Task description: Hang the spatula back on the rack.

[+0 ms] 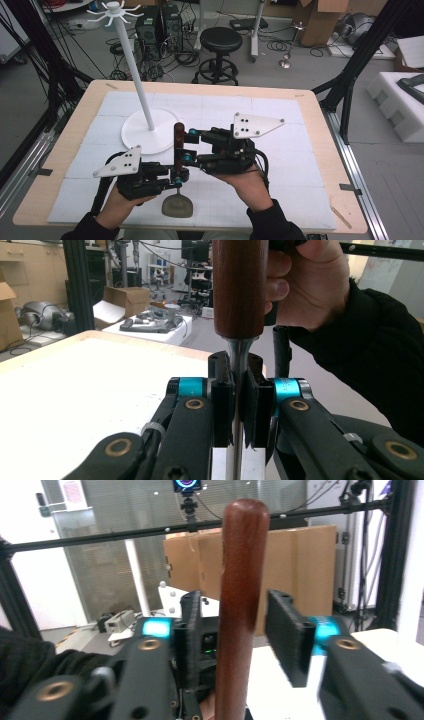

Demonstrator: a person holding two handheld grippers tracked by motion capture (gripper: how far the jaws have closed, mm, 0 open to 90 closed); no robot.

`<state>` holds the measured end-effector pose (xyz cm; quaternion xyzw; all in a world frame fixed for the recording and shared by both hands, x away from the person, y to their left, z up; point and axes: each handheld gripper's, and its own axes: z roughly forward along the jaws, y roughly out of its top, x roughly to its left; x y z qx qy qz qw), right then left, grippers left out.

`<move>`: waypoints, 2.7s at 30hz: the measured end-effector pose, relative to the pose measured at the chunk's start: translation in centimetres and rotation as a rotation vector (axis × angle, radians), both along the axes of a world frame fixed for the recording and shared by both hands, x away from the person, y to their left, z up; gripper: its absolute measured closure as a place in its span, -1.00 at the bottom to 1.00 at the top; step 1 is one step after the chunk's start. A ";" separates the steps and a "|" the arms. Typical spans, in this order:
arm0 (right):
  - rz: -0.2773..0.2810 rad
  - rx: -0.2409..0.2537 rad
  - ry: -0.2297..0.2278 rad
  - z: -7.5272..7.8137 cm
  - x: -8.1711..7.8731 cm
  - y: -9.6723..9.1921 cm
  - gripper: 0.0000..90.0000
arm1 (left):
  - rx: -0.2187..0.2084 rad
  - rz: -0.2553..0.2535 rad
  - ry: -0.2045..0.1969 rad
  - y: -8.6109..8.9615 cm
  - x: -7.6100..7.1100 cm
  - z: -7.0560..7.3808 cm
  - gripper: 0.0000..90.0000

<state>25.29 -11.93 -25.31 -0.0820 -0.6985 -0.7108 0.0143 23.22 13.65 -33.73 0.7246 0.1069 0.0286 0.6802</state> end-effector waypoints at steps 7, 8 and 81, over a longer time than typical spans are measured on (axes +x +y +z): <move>0.031 0.005 -0.005 0.0 0.1 -0.1 0.60 | -0.002 -0.016 -0.014 -0.1 -0.2 0.0 0.86; 0.033 0.006 -0.004 0.1 0.0 -0.1 0.61 | -0.004 -0.018 -0.016 -0.1 -0.2 0.0 0.86; -0.490 -0.006 -0.014 -5.8 -2.0 -12.1 -0.54 | -0.006 0.541 0.006 7.4 13.3 13.4 0.63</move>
